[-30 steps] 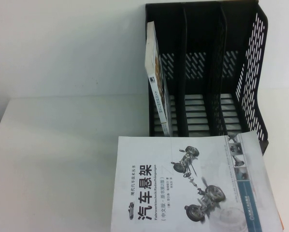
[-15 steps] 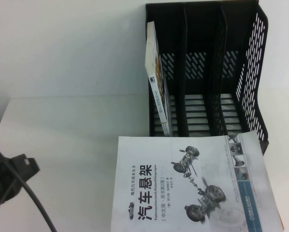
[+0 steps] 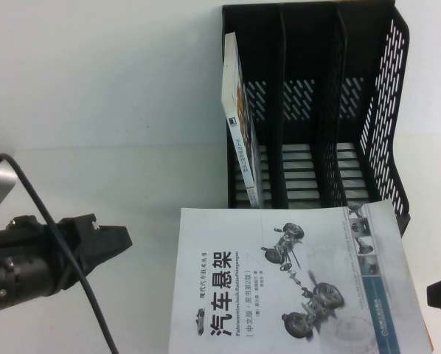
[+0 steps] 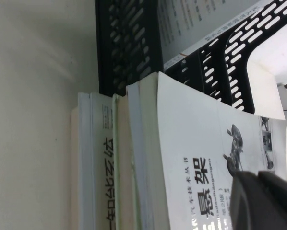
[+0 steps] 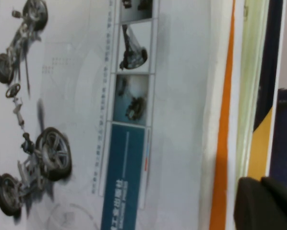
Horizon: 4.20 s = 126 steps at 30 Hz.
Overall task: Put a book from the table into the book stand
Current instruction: Push book with right arm
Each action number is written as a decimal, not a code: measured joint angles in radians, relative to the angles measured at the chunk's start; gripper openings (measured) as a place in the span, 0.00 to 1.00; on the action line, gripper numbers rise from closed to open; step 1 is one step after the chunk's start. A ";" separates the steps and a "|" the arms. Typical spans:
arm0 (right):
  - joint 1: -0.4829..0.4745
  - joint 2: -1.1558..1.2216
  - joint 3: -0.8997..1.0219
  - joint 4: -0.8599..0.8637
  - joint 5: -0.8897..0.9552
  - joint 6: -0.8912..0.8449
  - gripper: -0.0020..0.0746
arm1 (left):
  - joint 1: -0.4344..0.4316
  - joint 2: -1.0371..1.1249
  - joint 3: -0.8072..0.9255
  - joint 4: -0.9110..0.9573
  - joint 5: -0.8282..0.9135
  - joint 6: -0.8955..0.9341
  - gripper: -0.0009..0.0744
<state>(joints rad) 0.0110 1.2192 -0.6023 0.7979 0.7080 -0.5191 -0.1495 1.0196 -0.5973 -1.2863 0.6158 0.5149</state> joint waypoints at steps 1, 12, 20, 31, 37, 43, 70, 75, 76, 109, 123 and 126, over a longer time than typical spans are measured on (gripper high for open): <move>0.008 0.006 -0.002 0.002 -0.005 -0.008 0.02 | 0.000 0.005 0.000 -0.011 0.003 0.015 0.01; 0.173 0.079 -0.022 0.032 -0.106 -0.021 0.02 | 0.000 0.041 0.000 -0.163 0.035 0.238 0.01; 0.183 0.100 -0.040 0.033 -0.113 -0.021 0.02 | 0.000 0.049 0.000 -0.146 0.026 0.238 0.03; 0.183 0.103 -0.047 0.014 -0.099 -0.005 0.02 | 0.031 0.049 0.000 -0.032 0.029 0.138 0.18; 0.185 0.103 -0.047 0.004 -0.093 -0.002 0.02 | 0.142 0.049 0.000 0.004 0.086 0.134 0.38; 0.191 0.103 -0.082 -0.085 -0.060 0.060 0.02 | 0.247 0.049 0.000 0.066 0.151 0.105 0.45; 0.191 0.114 -0.207 -0.100 0.035 0.155 0.02 | 0.287 0.142 0.000 0.029 0.235 0.124 0.38; 0.191 0.114 -0.218 -0.202 0.027 0.212 0.02 | 0.287 0.156 0.000 0.022 0.253 0.138 0.32; 0.191 0.114 -0.220 -0.234 0.029 0.237 0.02 | 0.287 0.158 0.000 0.022 0.255 0.137 0.32; 0.321 0.195 -0.254 -0.218 -0.005 0.216 0.02 | 0.332 0.229 -0.046 0.096 0.278 0.140 0.76; 0.340 0.264 -0.259 -0.026 -0.050 0.103 0.02 | 0.388 0.531 -0.166 -0.037 0.542 0.251 0.79; 0.350 0.284 -0.265 -0.005 -0.064 0.092 0.02 | 0.388 0.581 -0.193 -0.045 0.542 0.281 0.79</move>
<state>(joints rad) 0.3614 1.5028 -0.8676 0.7927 0.6438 -0.4266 0.2387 1.6009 -0.7902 -1.3316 1.1573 0.7961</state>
